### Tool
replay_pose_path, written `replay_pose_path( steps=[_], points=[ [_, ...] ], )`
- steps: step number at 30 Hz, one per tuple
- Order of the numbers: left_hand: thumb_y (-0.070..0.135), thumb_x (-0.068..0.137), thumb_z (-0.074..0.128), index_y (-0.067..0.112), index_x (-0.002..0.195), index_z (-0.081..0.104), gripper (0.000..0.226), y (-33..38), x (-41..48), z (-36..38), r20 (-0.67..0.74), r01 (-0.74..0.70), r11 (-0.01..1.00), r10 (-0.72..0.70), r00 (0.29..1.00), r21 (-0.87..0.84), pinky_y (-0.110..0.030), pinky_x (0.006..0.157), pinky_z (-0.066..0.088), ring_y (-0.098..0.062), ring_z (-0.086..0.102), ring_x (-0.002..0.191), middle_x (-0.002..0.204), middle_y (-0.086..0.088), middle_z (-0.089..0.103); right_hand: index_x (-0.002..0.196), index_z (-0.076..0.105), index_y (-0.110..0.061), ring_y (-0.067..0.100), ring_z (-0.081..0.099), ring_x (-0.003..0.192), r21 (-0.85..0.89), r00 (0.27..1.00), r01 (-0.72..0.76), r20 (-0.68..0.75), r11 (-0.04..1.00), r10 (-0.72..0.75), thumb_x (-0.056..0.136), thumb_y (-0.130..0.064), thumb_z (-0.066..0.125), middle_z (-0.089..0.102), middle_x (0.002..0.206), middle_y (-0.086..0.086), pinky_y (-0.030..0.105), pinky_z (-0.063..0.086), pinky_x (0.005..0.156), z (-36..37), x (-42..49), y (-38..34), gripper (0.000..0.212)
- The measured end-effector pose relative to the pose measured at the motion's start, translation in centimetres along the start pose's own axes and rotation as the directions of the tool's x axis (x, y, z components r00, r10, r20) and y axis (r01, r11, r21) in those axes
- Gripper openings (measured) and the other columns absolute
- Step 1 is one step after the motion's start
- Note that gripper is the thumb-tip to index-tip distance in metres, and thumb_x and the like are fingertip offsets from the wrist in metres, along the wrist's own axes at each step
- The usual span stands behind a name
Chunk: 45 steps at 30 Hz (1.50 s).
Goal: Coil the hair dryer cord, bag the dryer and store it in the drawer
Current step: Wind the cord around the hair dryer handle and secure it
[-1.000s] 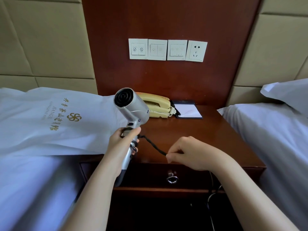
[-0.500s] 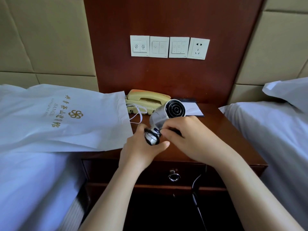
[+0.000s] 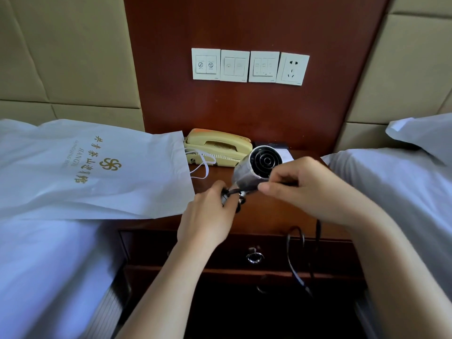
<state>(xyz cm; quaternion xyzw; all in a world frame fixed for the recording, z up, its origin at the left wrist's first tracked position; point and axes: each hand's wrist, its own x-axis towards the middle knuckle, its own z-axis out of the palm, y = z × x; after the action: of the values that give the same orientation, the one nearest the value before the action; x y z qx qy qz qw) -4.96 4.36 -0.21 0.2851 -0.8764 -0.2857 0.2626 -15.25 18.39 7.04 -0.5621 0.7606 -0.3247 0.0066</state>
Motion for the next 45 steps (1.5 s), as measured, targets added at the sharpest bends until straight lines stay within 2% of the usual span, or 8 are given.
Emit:
replay_pose_path(
  steps=[6, 11, 18, 26, 29, 35, 41, 45],
  points=[
    [0.043, 0.094, 0.035, 0.027, 0.084, 0.056, 0.028, -1.1, 0.1, -1.2, 0.081, -0.004, 1.0, 0.001, 0.997, 0.031, -0.033, 0.054, 0.038, -0.028, 0.055, 0.064, 0.061, 0.001, 0.051, 0.052, 0.047, -0.015, 0.006, 0.027, 0.042, 0.093, 0.961, -0.011, -0.275, 0.996, 0.036, 0.085, -0.036, 0.061, 0.033, 0.044, -0.007, 0.015, 0.02, 0.042, -1.0, -0.2, 1.6, 0.042],
    [0.04, 0.096, 0.034, 0.021, 0.057, 0.035, 0.044, -0.6, -0.7, -2.0, 0.176, -0.021, 1.0, 0.017, 0.984, 0.017, -0.031, 0.052, 0.032, -0.021, 0.044, 0.049, 0.051, 0.001, 0.041, 0.054, 0.049, -0.011, 0.005, 0.028, 0.039, 0.181, 0.914, -0.015, -0.396, 0.983, 0.087, 0.087, -0.032, 0.061, 0.035, 0.04, -0.01, 0.012, 0.02, 0.04, -0.1, 0.5, 2.9, 0.041],
    [0.035, 0.093, 0.035, -0.005, 0.082, 0.047, 0.043, -0.4, -0.7, -1.7, 0.401, 0.078, 0.986, -0.012, 0.916, -0.149, -0.029, 0.049, 0.036, -0.021, 0.046, 0.039, 0.043, 0.001, 0.034, 0.051, 0.044, -0.015, 0.005, 0.026, 0.041, 0.228, 0.89, -0.005, -0.444, 0.974, 0.109, 0.088, -0.03, 0.061, 0.032, 0.04, -0.01, 0.015, 0.018, 0.041, 0.3, 1.0, 4.1, 0.043],
    [0.032, 0.093, 0.037, 0.003, 0.098, 0.06, 0.037, 0.2, -1.0, -1.4, 0.535, 0.115, 0.956, 0.05, 0.843, -0.27, -0.017, 0.038, 0.035, -0.023, 0.048, 0.036, 0.07, -0.029, 0.054, 0.052, 0.043, -0.001, 0.005, 0.021, 0.041, 0.316, 0.867, -0.088, -0.443, 0.945, 0.228, 0.089, -0.025, 0.061, 0.026, 0.039, -0.009, 0.016, 0.017, 0.04, 1.0, 1.2, 6.8, 0.048],
    [0.025, 0.097, 0.035, -0.002, 0.084, 0.062, 0.04, 0.1, -0.9, -1.3, 0.535, 0.156, 0.873, 0.134, 0.834, -0.462, -0.023, 0.04, 0.036, -0.023, 0.044, 0.033, 0.048, -0.019, 0.05, 0.05, 0.042, -0.003, 0.007, 0.023, 0.043, 0.392, 0.871, -0.137, -0.39, 0.91, 0.299, 0.089, -0.025, 0.06, 0.03, 0.045, -0.002, 0.018, 0.018, 0.04, 1.6, 1.0, 7.9, 0.049],
    [0.041, 0.088, 0.043, 0.007, 0.06, 0.06, 0.047, -0.8, -0.2, -1.5, 0.46, 0.314, 0.574, 0.125, 0.879, -0.757, -0.022, 0.04, 0.033, -0.021, 0.042, 0.032, 0.051, -0.017, 0.053, 0.057, 0.054, 0.001, 0.015, 0.029, 0.05, 0.412, 0.914, -0.242, -0.208, 0.878, 0.349, 0.087, -0.021, 0.062, 0.036, 0.05, 0.005, 0.026, 0.02, 0.049, 2.6, 0.8, 9.0, 0.039],
    [0.046, 0.092, 0.035, 0.008, 0.073, 0.058, 0.049, -2.7, 1.1, -2.3, 0.414, 0.409, 0.259, -0.04, 0.91, -0.875, -0.017, 0.031, 0.032, -0.017, 0.04, 0.029, 0.055, -0.008, 0.054, 0.055, 0.059, -0.018, 0.011, 0.026, 0.042, 0.204, 0.974, -0.22, 0.093, 0.954, 0.205, 0.091, -0.037, 0.054, 0.032, 0.045, -0.002, 0.017, 0.023, 0.042, 3.3, 0.2, 6.5, 0.041],
    [0.044, 0.093, 0.036, 0.009, 0.074, 0.059, 0.046, -3.5, 1.8, -2.2, 0.369, 0.39, 0.155, -0.15, 0.917, -0.908, -0.016, 0.031, 0.032, -0.015, 0.042, 0.03, 0.054, -0.007, 0.054, 0.059, 0.064, -0.018, 0.008, 0.031, 0.045, 0.118, 0.963, -0.155, 0.239, 0.981, 0.123, 0.091, -0.035, 0.056, 0.04, 0.051, 0.0, 0.018, 0.026, 0.047, 4.2, 0.2, 4.4, 0.038]
  ],
)
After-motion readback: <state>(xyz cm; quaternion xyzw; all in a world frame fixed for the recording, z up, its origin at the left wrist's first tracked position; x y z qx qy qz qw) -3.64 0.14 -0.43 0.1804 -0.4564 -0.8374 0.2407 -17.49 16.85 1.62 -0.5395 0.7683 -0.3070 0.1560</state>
